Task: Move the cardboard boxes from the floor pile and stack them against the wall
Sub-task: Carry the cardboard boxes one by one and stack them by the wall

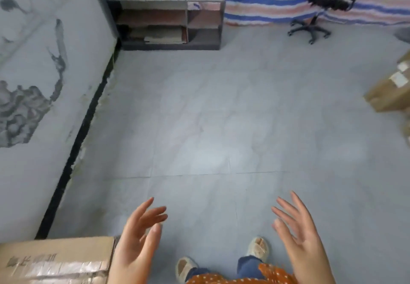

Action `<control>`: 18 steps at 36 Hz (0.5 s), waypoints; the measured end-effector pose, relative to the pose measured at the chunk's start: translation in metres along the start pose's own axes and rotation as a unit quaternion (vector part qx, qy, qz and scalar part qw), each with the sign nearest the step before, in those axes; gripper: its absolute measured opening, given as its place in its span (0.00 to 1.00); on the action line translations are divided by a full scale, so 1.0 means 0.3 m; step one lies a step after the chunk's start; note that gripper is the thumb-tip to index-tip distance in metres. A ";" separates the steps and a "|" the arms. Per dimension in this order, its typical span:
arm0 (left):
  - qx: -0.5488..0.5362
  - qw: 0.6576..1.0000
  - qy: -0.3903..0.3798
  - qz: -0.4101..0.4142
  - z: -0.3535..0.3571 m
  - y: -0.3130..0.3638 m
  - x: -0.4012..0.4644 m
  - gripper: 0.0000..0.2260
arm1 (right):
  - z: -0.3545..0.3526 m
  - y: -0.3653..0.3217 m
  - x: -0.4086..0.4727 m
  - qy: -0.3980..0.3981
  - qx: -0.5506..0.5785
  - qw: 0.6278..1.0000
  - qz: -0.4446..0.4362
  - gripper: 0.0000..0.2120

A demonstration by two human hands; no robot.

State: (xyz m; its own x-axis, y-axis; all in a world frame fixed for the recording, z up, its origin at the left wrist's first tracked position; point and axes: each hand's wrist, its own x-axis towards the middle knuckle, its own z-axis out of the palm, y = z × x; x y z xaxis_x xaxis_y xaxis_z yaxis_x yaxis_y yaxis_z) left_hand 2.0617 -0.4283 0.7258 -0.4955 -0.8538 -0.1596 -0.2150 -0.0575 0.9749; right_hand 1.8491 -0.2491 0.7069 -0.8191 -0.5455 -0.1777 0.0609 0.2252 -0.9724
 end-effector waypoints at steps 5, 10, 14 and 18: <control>-0.005 0.998 -0.064 0.028 0.223 0.040 0.046 0.27 | -0.212 0.024 -0.031 0.086 -0.014 0.996 0.011 0.27; -0.016 0.992 -0.115 0.044 0.525 0.084 0.052 0.18 | -0.472 0.066 -0.029 0.155 0.000 0.987 0.038 0.25; -0.005 0.985 -0.161 0.055 0.800 0.120 0.034 0.18 | -0.702 0.082 0.004 0.213 0.016 0.976 0.034 0.24; 0.015 0.973 -0.216 0.081 1.068 0.164 0.018 0.15 | -0.922 0.113 0.036 0.240 0.022 0.970 0.042 0.27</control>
State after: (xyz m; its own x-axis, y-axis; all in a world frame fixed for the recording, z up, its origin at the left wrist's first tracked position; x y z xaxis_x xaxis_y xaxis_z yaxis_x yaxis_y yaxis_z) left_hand 1.7788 -0.2700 0.7231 -0.8313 -0.5526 -0.0604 -0.1250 0.0800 0.9889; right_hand 1.6845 -0.0242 0.7139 -0.9808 -0.0856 -0.1753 0.1540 0.2119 -0.9651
